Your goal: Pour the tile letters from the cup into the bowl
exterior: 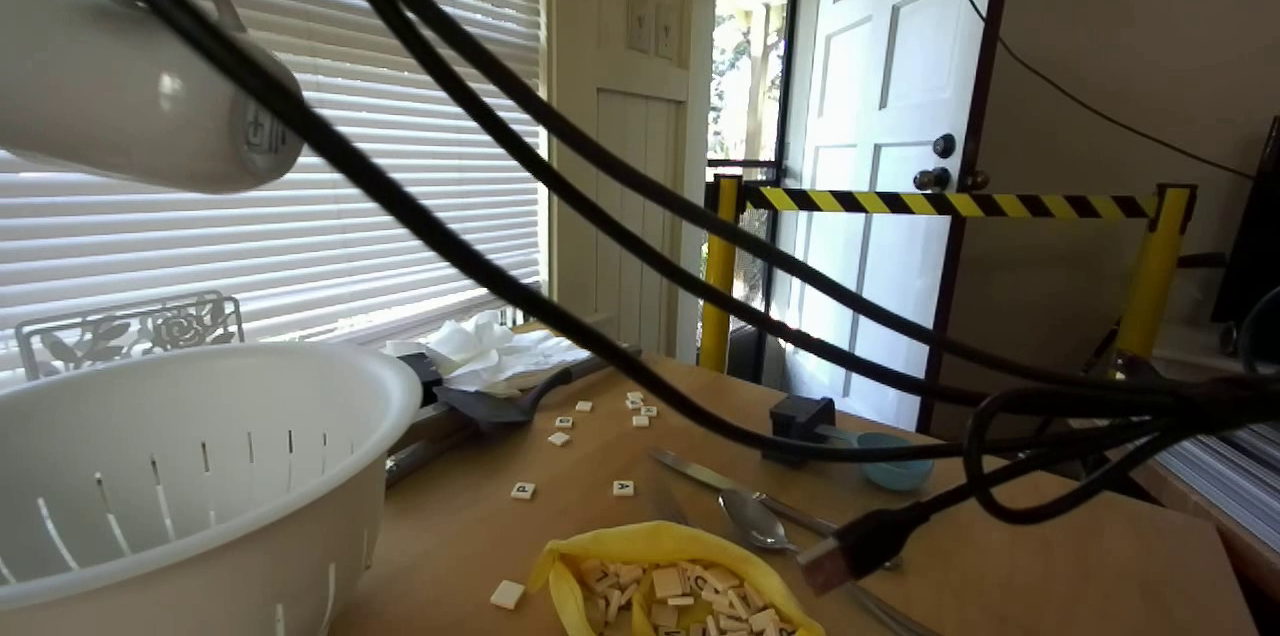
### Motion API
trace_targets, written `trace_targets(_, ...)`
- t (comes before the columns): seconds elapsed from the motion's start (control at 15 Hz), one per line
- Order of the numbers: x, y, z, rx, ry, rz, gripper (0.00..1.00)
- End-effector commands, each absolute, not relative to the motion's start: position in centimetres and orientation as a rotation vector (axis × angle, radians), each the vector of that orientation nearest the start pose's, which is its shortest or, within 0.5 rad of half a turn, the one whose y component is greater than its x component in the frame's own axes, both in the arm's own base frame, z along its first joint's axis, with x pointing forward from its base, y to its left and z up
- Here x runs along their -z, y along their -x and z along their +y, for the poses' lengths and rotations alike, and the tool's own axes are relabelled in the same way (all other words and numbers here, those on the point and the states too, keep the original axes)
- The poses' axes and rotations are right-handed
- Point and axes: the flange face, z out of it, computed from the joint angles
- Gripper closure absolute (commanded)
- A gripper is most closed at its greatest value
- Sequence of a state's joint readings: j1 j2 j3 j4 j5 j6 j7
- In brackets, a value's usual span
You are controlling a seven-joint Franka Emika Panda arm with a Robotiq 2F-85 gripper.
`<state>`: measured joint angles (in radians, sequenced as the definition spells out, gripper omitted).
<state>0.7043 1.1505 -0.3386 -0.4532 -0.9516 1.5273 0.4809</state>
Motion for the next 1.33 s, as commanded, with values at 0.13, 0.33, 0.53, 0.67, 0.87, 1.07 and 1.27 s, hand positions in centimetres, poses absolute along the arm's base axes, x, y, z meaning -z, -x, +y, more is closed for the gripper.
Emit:
trace_targets(0.13, -44.2, -69.92, 36.74, -0.704, -1.871, 0.018, 0.06)
trace_targets(0.33, -44.15, -69.94, 36.81, -0.706, -1.867, 0.024, 0.44)
trace_targets(0.53, -44.25, -69.91, 36.81, -0.706, -1.864, 0.023, 0.64)
trace_targets(0.67, -44.26, -69.93, 36.73, -0.703, -1.862, 0.022, 0.79)
trace_targets(0.87, -44.23, -69.93, 36.69, -0.701, -1.86, 0.022, 0.98)
trace_targets(1.07, -44.15, -69.95, 36.66, -0.697, -1.857, 0.025, 0.97)
trace_targets(1.27, -44.0, -69.95, 36.74, -0.688, -1.852, 0.041, 0.97)
